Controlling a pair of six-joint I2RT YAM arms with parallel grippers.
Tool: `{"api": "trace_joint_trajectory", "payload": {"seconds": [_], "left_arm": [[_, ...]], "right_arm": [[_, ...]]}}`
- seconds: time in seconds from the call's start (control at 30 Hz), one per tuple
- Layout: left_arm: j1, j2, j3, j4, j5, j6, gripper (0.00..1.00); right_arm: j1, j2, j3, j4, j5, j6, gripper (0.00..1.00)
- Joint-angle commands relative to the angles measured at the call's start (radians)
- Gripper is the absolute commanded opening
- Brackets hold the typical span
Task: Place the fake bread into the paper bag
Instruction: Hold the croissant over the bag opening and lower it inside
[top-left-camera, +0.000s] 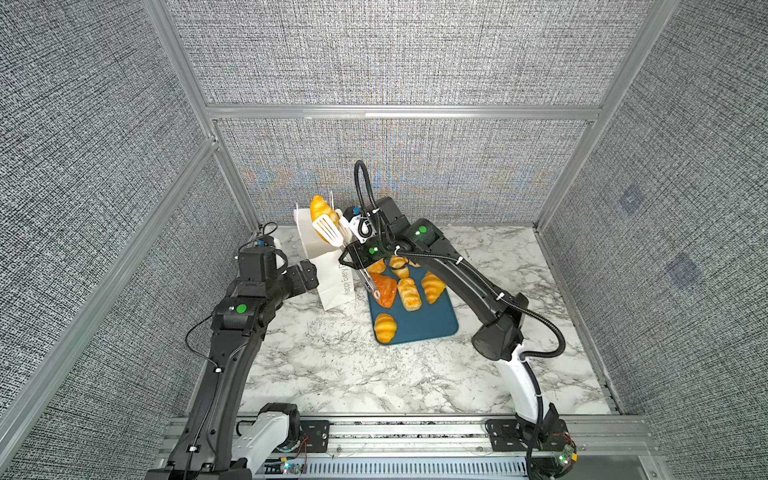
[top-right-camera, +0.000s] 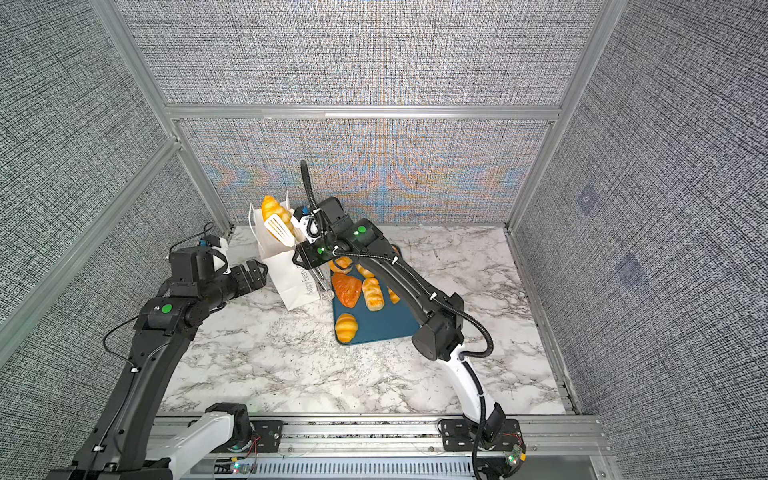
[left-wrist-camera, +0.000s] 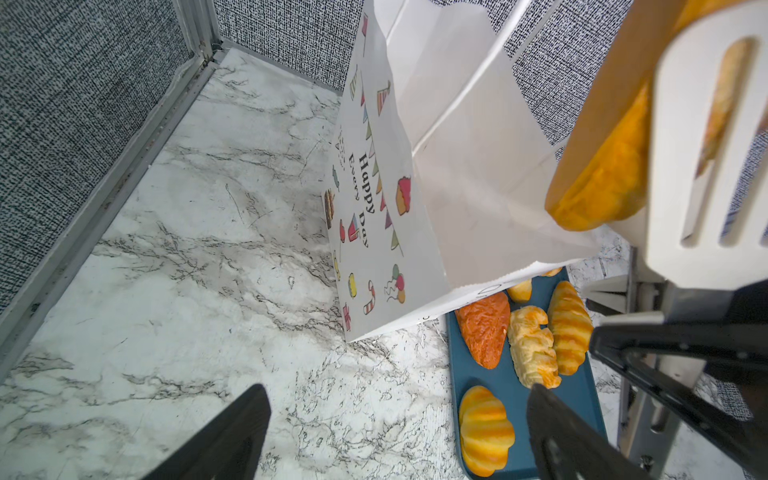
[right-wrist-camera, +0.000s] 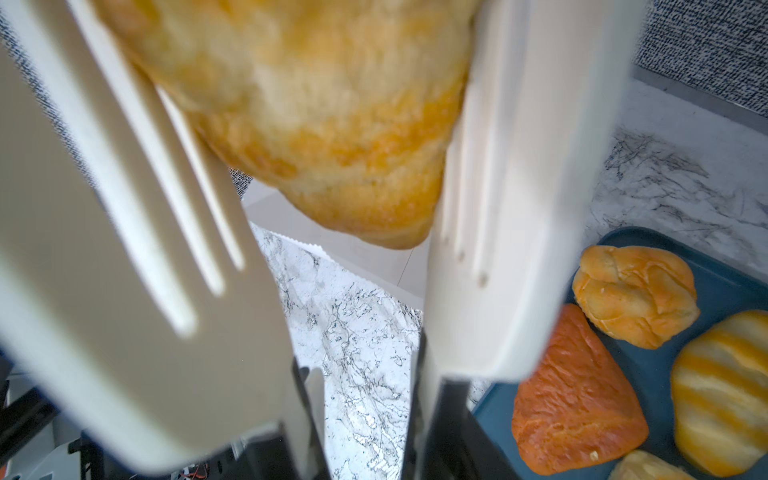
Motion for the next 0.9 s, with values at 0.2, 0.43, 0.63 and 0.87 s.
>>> {"api": "trace_joint_trajectory", "payload": {"seconds": [0.2,0.43,0.63,0.87], "left_arm": [[0.000,0.002,-0.002,0.029,0.008,-0.007,0.98],[0.000,0.003,-0.003,0.029,0.009,-0.010,0.98],[0.001,0.002,0.001,0.029,0.009,-0.013,0.98],[0.001,0.003,0.004,0.033,0.020,-0.019,0.97]], "right_arm": [[0.002,0.008,0.019,-0.014,0.067,-0.008,0.48],[0.002,0.005,0.019,-0.030,0.078,-0.009,0.51],[0.002,-0.001,0.020,-0.047,0.091,-0.016,0.56],[0.001,-0.013,0.019,-0.068,0.100,-0.022,0.61]]}}
